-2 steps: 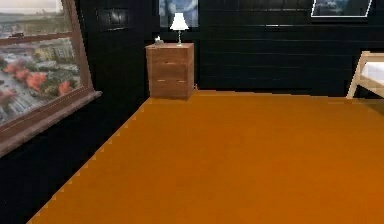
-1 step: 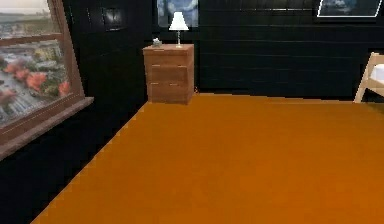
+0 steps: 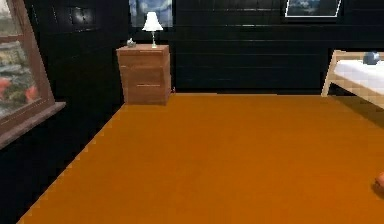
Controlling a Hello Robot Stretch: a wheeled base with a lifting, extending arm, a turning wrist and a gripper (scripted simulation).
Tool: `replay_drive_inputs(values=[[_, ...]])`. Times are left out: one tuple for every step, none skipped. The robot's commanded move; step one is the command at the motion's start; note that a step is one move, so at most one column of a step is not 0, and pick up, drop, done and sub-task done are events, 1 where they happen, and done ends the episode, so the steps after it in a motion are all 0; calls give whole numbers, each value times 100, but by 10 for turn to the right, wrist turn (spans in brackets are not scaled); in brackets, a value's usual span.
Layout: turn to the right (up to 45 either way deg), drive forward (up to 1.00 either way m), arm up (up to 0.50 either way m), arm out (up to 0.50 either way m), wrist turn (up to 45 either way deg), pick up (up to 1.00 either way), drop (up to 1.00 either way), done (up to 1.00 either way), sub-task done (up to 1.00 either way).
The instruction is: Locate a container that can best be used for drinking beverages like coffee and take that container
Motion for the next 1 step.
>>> replay_drive_inputs(values=[[0, 100, 0, 0, 0, 0, 0, 0, 0]])
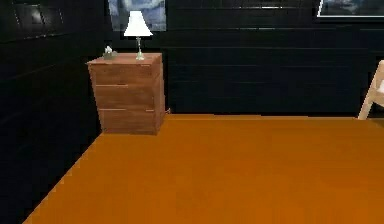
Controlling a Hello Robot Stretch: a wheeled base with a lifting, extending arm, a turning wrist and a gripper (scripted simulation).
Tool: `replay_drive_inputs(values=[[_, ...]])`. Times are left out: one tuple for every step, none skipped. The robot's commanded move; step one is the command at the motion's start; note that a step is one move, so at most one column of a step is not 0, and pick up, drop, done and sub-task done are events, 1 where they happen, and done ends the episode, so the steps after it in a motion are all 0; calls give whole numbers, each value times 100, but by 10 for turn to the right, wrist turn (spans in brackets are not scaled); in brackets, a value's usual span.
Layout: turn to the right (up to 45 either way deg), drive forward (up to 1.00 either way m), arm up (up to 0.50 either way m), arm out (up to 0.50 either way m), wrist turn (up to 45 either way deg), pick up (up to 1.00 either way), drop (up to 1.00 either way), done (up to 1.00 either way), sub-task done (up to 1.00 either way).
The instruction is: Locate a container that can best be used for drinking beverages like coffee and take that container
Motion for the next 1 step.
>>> replay_drive_inputs(values=[[0, 100, 0, 0, 0, 0, 0, 0, 0]])
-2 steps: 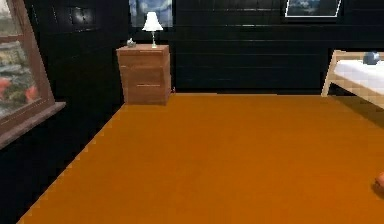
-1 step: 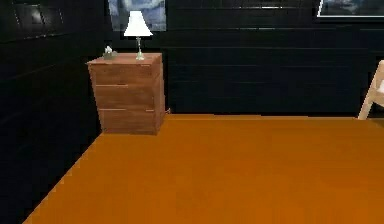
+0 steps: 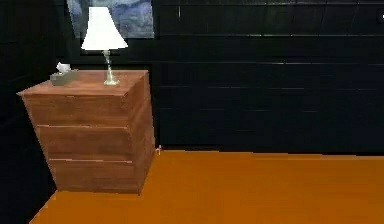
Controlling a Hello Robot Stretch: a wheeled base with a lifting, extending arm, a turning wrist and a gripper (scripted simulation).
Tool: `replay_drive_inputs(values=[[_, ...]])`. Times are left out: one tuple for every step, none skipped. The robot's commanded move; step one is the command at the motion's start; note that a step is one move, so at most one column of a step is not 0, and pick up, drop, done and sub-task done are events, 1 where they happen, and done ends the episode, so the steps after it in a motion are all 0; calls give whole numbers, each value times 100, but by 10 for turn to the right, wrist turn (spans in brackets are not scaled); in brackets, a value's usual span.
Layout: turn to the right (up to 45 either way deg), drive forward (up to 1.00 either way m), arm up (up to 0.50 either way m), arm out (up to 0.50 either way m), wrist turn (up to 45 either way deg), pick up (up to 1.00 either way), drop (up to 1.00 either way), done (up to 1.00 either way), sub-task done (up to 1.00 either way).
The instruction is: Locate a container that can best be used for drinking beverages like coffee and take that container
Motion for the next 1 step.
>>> replay_drive_inputs(values=[[0, 90, 0, 0, 0, 0, 0, 0, 0]])
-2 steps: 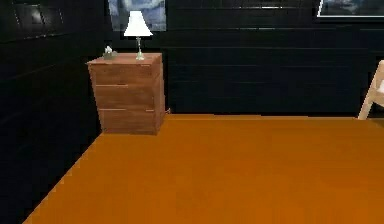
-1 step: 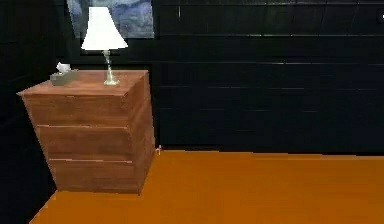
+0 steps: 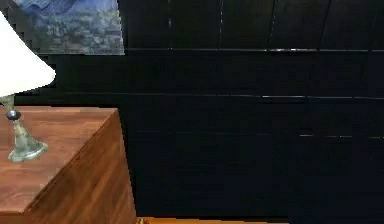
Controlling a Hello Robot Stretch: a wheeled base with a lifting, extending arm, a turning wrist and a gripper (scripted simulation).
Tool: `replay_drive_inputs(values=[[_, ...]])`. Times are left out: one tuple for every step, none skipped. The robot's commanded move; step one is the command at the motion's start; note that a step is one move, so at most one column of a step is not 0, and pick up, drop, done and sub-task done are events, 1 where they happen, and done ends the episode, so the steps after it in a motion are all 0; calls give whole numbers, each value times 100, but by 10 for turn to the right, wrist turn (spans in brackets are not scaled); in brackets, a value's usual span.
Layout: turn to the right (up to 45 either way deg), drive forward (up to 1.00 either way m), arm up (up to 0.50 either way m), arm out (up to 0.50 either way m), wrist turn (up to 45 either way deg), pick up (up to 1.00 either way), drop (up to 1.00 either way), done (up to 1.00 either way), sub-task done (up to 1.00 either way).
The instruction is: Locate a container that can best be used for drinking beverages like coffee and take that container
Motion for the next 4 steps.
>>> replay_drive_inputs(values=[[-450, 0, 0, 0, 0, 0, 0, 0, 0], [-450, 0, 0, 0, 0, 0, 0, 0, 0], [-450, 0, 0, 0, 0, 0, 0, 0, 0], [-30, 0, 0, 0, 0, 0, 0, 0, 0]])
